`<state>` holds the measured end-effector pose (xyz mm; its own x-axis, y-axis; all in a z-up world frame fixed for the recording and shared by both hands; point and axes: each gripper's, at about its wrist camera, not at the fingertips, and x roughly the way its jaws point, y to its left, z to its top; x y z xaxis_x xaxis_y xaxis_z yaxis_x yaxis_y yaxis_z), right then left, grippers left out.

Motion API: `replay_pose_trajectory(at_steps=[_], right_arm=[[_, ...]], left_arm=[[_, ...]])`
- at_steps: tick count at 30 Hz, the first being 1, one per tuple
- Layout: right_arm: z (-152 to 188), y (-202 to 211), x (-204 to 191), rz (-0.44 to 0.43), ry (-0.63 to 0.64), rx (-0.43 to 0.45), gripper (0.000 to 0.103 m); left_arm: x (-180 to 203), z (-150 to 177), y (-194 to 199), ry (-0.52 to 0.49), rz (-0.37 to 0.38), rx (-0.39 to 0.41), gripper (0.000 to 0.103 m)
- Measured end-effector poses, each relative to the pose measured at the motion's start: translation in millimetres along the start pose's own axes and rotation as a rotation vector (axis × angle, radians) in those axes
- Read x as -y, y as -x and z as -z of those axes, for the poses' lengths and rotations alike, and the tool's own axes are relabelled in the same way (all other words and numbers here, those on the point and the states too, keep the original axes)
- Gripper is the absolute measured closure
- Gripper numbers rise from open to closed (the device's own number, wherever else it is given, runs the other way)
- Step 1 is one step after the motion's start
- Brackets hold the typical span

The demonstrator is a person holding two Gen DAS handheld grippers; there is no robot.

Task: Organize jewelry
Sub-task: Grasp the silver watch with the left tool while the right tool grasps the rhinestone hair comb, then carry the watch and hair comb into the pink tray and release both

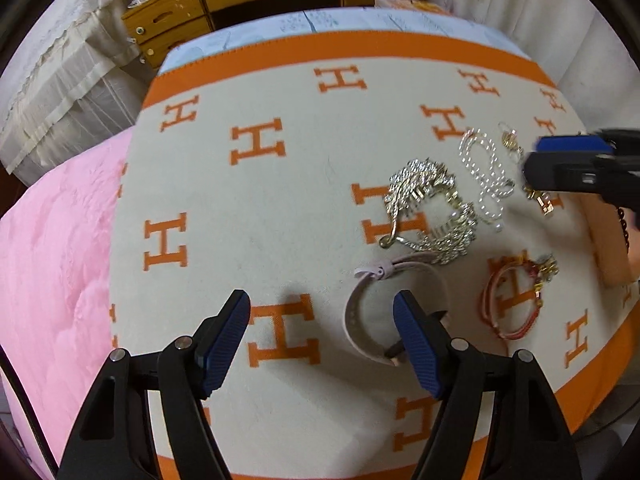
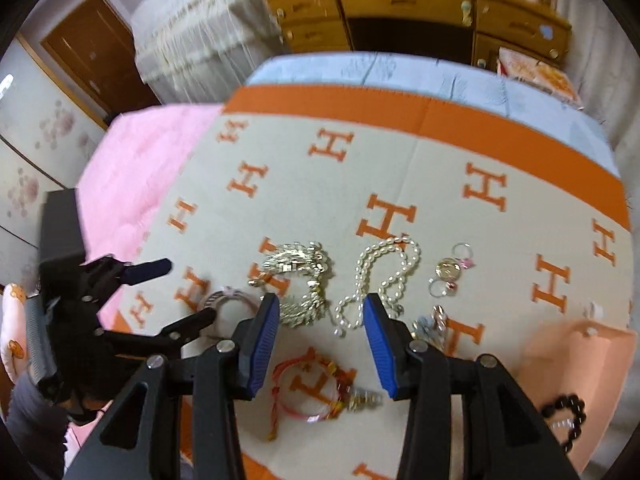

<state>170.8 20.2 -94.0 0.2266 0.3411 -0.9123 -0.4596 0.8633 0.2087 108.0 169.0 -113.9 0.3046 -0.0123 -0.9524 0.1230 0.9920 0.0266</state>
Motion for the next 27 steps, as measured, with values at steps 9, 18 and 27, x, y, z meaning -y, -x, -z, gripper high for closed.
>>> replay_pose_trajectory(at_steps=[9,18,27], right_arm=[[-14,-54,-10,0.031,0.069,-0.104,0.059],[-12,-64,-25,0.12,0.177,-0.093,0.087],[-3,-12,-6,0.042,0.065,0.089,0.094]], left_arm=[[1,-2,-18,-0.031,0.028,-0.05,0.035],[4,-4,-24,-0.043,0.067,-0.057,0.066],[3,4,-16,0.03,0.103,-0.027,0.101]])
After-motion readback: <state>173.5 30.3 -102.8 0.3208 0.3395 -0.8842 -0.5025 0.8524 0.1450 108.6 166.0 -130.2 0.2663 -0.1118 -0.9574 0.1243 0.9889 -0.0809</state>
